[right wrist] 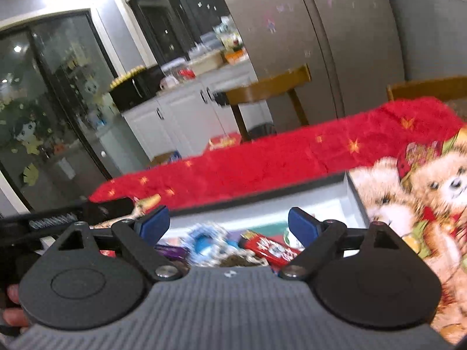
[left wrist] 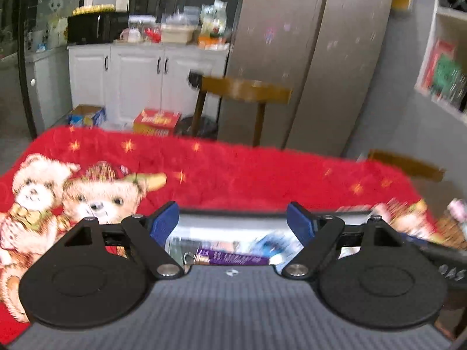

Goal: Organize objects
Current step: 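Open left tool to drop the purple lighter while right tool releases the red lighter, then lift both open tools away from the black box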

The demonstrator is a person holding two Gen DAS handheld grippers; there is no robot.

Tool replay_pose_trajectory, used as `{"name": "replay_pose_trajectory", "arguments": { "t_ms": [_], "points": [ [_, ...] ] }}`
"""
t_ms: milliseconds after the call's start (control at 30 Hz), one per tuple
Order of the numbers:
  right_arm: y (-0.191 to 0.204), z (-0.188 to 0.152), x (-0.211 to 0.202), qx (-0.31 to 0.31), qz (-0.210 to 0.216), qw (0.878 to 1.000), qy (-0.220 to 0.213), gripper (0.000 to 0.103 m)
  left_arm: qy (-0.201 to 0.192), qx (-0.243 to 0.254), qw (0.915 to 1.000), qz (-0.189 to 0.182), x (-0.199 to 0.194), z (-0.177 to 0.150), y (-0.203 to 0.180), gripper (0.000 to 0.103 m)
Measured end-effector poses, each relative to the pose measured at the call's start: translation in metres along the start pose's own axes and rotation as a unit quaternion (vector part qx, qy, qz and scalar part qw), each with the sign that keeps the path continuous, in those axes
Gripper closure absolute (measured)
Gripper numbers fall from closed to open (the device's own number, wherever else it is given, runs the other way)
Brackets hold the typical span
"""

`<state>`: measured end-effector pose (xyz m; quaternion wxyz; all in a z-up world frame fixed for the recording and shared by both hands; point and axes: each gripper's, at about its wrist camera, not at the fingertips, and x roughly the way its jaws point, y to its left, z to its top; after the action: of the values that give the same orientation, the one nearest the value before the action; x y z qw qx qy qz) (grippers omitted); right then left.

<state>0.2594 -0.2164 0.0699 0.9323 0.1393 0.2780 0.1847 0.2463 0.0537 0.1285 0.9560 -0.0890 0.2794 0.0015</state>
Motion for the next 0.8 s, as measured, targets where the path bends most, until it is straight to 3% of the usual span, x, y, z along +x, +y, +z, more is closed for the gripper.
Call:
{"name": "replay_pose_trajectory", "arguments": {
  "t_ms": [200,367,500,667,800],
  "points": [
    [0.031,0.001,-0.074,-0.043,-0.018,0.997,-0.06,0.005,-0.102,-0.007,0.9944,-0.03,-0.1,0.004,-0.004,0.016],
    [0.043,-0.022,-0.138,-0.075,-0.004,0.994,-0.083,0.005,-0.156,0.036,0.9871,-0.004,-0.173,-0.024,-0.027,0.013],
    [0.045,-0.061,-0.176,-0.086,-0.014,0.992,-0.095,0.002,-0.154,0.069,0.9855,0.018,-0.211,-0.067,-0.043,0.013],
    [0.029,-0.121,-0.199,-0.071,-0.043,0.992,-0.1,0.001,-0.117,0.062,0.9902,0.044,-0.228,-0.144,-0.046,0.013],
    [0.011,-0.156,-0.205,-0.036,-0.041,0.995,-0.079,0.001,-0.099,0.085,0.9914,0.012,-0.224,-0.205,-0.049,0.013]
  ]
}}
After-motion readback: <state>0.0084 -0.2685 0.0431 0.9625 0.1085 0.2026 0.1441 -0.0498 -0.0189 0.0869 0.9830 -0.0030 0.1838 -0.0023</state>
